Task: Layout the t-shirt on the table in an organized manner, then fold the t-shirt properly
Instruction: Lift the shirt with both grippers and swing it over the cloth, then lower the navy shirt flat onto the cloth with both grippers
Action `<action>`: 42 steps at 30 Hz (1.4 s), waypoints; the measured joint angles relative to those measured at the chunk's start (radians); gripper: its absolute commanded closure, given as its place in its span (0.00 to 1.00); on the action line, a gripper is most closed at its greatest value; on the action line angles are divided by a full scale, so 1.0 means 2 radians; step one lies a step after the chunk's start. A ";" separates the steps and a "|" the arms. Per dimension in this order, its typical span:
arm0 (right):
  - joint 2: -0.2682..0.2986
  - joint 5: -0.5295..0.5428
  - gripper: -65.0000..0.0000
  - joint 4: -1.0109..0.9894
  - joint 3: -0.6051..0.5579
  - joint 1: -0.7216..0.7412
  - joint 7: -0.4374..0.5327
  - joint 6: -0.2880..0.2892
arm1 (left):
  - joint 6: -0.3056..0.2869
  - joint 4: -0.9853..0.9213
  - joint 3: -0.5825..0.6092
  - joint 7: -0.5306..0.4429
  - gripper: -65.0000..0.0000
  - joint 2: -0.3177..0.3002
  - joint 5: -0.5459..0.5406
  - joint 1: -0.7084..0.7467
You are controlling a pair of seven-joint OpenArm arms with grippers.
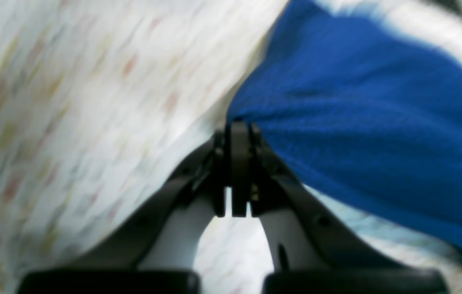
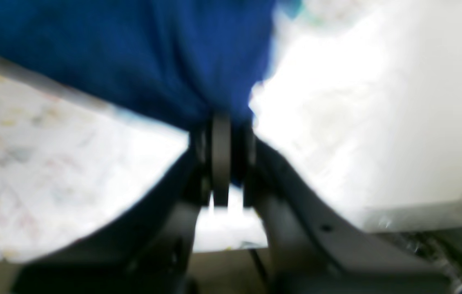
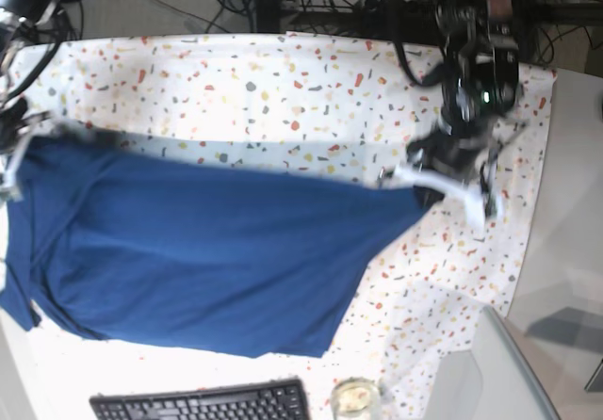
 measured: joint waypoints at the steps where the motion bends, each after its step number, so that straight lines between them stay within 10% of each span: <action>1: -0.004 -0.003 1.00 -0.022 0.000 -0.004 0.008 0.002 | 0.003 -0.005 0.000 -0.013 1.00 -0.008 0.001 0.018; 21: -0.026 -0.006 0.99 -0.038 0.048 -0.052 0.028 0.000 | -0.002 -0.027 -0.035 -0.036 1.00 -0.027 0.001 0.098; 31: -0.029 -0.004 0.63 0.014 0.052 -0.057 -0.005 0.000 | -0.002 -0.028 -0.037 -0.039 1.00 -0.014 0.000 0.119; 38: -0.042 -0.005 0.52 0.077 0.089 -0.059 -0.042 0.000 | -0.002 -0.025 -0.070 -0.037 0.45 -0.012 -0.003 0.128; 42: -0.038 -0.007 0.52 0.057 0.105 -0.020 -0.004 0.000 | 0.001 -0.024 -0.127 -0.036 0.43 -0.013 -0.002 0.130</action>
